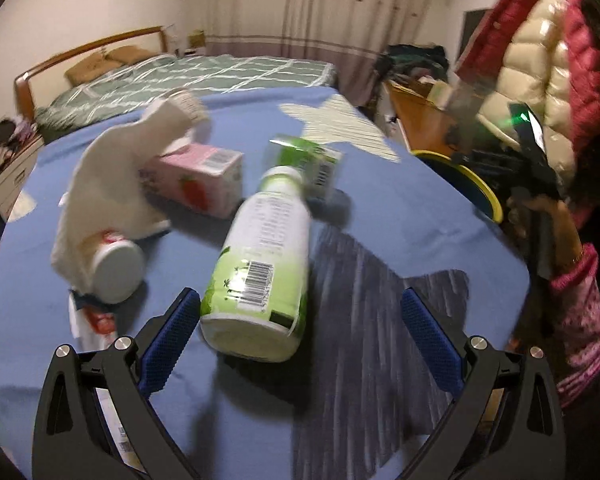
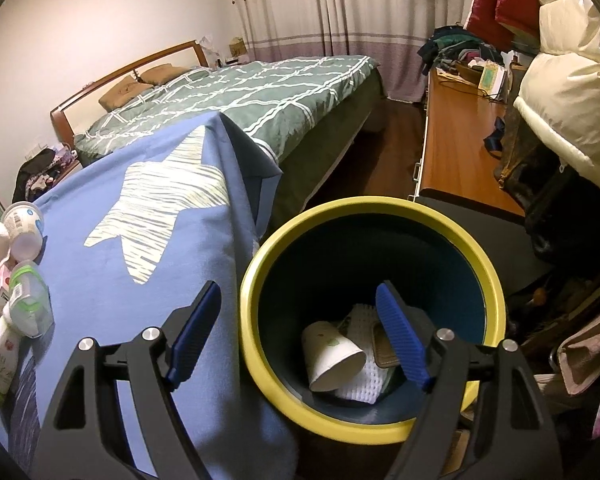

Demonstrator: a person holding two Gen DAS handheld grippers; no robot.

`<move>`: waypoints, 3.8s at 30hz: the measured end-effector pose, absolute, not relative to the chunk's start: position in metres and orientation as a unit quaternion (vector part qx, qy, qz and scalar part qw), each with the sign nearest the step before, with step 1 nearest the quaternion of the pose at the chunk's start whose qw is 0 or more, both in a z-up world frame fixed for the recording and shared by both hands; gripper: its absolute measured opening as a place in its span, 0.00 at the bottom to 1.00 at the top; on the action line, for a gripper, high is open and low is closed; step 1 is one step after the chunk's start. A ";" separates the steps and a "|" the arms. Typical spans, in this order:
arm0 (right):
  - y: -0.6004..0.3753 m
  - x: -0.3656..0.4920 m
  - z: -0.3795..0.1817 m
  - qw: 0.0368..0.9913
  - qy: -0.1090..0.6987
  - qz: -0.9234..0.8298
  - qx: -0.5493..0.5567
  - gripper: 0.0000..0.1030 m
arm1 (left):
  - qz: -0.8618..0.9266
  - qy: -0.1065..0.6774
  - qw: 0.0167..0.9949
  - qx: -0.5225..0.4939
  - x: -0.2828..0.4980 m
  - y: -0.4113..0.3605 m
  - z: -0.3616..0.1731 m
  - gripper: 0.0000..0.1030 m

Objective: Collect trash
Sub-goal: 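Drop the brown lid into the yellow bin with the right gripper, then grasp the green-labelled plastic bottle with the left gripper, then carry the bottle to the yellow bin and release it with the left gripper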

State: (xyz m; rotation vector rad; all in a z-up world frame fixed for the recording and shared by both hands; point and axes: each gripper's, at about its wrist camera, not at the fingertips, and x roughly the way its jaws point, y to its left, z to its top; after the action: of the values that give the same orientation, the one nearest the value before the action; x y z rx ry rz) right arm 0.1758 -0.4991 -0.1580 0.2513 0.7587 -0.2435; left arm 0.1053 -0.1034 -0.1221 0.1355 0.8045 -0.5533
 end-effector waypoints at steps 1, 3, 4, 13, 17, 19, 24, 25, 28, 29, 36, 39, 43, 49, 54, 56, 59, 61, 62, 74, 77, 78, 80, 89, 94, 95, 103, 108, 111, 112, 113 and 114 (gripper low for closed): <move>-0.500 0.175 -0.158 0.914 0.367 -0.118 0.123 0.73 | -0.257 0.384 0.884 0.073 0.105 -0.106 -0.122 0.95; -0.501 0.172 -0.157 0.915 0.364 -0.117 0.125 0.73 | -0.243 0.381 0.888 0.081 0.106 -0.107 -0.121 0.95; -0.502 0.171 -0.156 0.916 0.362 -0.117 0.127 0.73 | -0.237 0.382 0.889 0.082 0.108 -0.107 -0.122 0.95; -0.505 0.166 -0.156 0.917 0.358 -0.114 0.134 0.73 | -0.217 0.433 0.874 0.048 0.122 -0.102 -0.150 0.70; -0.505 0.165 -0.157 0.917 0.358 -0.110 0.135 0.73 | -0.209 0.427 0.878 0.053 0.120 -0.102 -0.151 0.64; -0.505 0.165 -0.158 0.918 0.357 -0.109 0.136 0.73 | -0.205 0.421 0.882 0.047 0.119 -0.099 -0.149 0.64; -0.501 0.166 -0.158 0.919 0.358 -0.101 0.134 0.73 | -0.203 0.407 0.889 0.043 0.118 -0.097 -0.146 0.55; -0.501 0.166 -0.159 0.919 0.358 -0.100 0.133 0.73 | -0.205 0.406 0.889 0.041 0.118 -0.096 -0.146 0.52; -0.500 0.167 -0.159 0.919 0.359 -0.098 0.132 0.73 | -0.203 0.401 0.891 0.058 0.115 -0.099 -0.144 0.52; -0.499 0.166 -0.159 0.919 0.359 -0.098 0.132 0.73 | -0.201 0.398 0.893 0.065 0.114 -0.099 -0.143 0.52; -0.499 0.165 -0.155 0.921 0.355 -0.097 0.130 0.73 | -0.191 0.332 0.920 0.080 0.106 -0.097 -0.106 0.51; -0.498 0.165 -0.156 0.921 0.354 -0.096 0.130 0.73 | -0.184 0.307 0.930 0.086 0.107 -0.094 -0.089 0.51; -0.498 0.164 -0.156 0.921 0.356 -0.095 0.130 0.73 | -0.165 0.282 0.940 0.101 0.113 -0.096 -0.073 0.50; -0.500 0.163 -0.154 0.921 0.354 -0.097 0.129 0.73 | -0.154 0.260 0.948 0.097 0.120 -0.100 -0.054 0.50; -0.502 0.158 -0.151 0.923 0.350 -0.096 0.130 0.73 | -0.159 0.259 0.948 0.097 0.128 -0.106 -0.049 0.50; -0.502 0.153 -0.149 0.924 0.347 -0.095 0.130 0.73 | -0.163 0.259 0.947 0.099 0.128 -0.109 -0.048 0.50; -0.504 0.143 -0.146 0.926 0.340 -0.093 0.134 0.73 | -0.172 0.258 0.946 0.099 0.127 -0.116 -0.044 0.50; -0.505 0.137 -0.143 0.928 0.335 -0.093 0.135 0.73 | -0.178 0.256 0.945 0.099 0.125 -0.123 -0.042 0.50; -0.506 0.133 -0.141 0.929 0.331 -0.094 0.137 0.73 | -0.185 0.254 0.944 0.100 0.124 -0.127 -0.038 0.50; -0.538 0.081 -0.129 0.935 0.293 -0.130 0.150 0.73 | -0.302 0.226 0.921 0.102 0.120 -0.222 0.005 0.50; -0.553 0.069 -0.135 0.931 0.294 -0.140 0.163 0.73 | -0.350 0.235 0.901 0.100 0.126 -0.267 0.002 0.50; -0.558 0.066 -0.138 0.930 0.296 -0.145 0.166 0.73 | -0.362 0.239 0.895 0.101 0.130 -0.282 0.000 0.50; -0.567 0.059 -0.142 0.926 0.298 -0.153 0.172 0.73 | -0.377 0.244 0.887 0.107 0.133 -0.308 -0.004 0.50; -0.589 0.036 -0.157 0.918 0.302 -0.173 0.188 0.73 | -0.426 0.285 0.849 0.125 0.157 -0.427 -0.044 0.50; -0.596 0.031 -0.162 0.916 0.304 -0.176 0.194 0.73 | -0.405 0.282 0.860 0.128 0.160 -0.446 -0.056 0.72; -0.596 0.030 -0.162 0.916 0.304 -0.176 0.195 0.73 | -0.403 0.282 0.861 0.127 0.159 -0.444 -0.056 0.72; -0.579 0.037 -0.158 0.920 0.305 -0.162 0.186 0.73 | -0.360 0.265 0.888 0.109 0.155 -0.383 -0.039 0.81; -0.549 0.056 -0.151 0.925 0.315 -0.137 0.165 0.73 | -0.315 0.259 0.909 0.089 0.152 -0.313 -0.033 0.84; -0.526 0.072 -0.146 0.928 0.320 -0.116 0.152 0.73 | -0.273 0.253 0.924 0.082 0.149 -0.262 -0.030 0.85; -0.515 0.079 -0.144 0.929 0.323 -0.105 0.146 0.73 | -0.255 0.250 0.931 0.075 0.147 -0.241 -0.029 0.86; -0.507 0.084 -0.143 0.930 0.324 -0.099 0.142 0.73 | -0.236 0.248 0.937 0.068 0.146 -0.219 -0.029 0.87; -0.497 0.090 -0.141 0.931 0.327 -0.089 0.137 0.73 | -0.223 0.247 0.941 0.063 0.145 -0.203 -0.028 0.88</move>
State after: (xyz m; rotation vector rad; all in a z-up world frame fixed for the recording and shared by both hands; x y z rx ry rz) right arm 0.0904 -0.4973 -0.1413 0.2808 0.6696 -0.1817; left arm 0.1448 -0.2034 -0.0284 0.1294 0.5030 -0.4548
